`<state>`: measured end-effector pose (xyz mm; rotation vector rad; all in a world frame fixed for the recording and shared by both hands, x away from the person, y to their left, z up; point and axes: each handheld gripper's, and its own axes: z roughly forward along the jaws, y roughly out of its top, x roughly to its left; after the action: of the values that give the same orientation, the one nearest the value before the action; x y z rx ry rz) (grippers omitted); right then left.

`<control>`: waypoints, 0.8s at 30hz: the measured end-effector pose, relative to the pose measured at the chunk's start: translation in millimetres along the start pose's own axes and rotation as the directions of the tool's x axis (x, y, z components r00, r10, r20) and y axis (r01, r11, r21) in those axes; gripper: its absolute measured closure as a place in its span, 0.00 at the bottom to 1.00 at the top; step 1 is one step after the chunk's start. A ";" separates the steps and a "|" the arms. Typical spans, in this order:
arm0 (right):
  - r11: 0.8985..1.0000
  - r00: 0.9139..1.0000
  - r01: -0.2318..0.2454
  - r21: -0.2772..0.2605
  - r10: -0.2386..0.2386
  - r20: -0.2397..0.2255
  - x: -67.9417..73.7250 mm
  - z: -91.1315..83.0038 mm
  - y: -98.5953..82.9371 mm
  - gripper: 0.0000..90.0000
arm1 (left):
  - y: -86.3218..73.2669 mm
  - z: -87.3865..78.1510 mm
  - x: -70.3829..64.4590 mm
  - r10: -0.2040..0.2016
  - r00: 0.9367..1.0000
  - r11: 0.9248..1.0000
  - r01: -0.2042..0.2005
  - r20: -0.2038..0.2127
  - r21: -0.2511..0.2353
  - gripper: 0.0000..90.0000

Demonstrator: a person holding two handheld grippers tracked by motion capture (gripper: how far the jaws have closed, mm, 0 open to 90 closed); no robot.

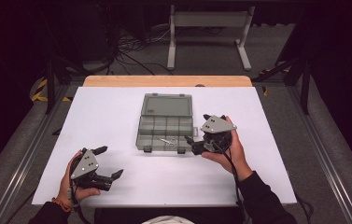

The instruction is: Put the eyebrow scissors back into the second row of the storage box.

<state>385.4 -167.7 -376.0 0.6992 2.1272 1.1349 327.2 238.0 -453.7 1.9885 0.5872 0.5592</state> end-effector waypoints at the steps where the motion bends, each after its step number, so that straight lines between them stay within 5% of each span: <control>1: 1.000 1.000 0.001 -0.001 -0.001 0.002 -0.3 -1.3 -0.4 0.07 | 0.2 -0.2 -0.1 -0.002 1.000 1.000 0.002 -0.002 0.000 0.04; 24: 0.999 0.999 0.030 0.013 -0.031 0.030 -6.5 -29.6 -24.2 0.07 | 0.9 2.2 -2.2 -0.005 1.000 1.000 0.004 -0.022 -0.005 0.05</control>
<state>364.3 -199.7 -382.1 0.6833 2.1139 1.0889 326.9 234.8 -454.2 1.9782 0.6034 0.5802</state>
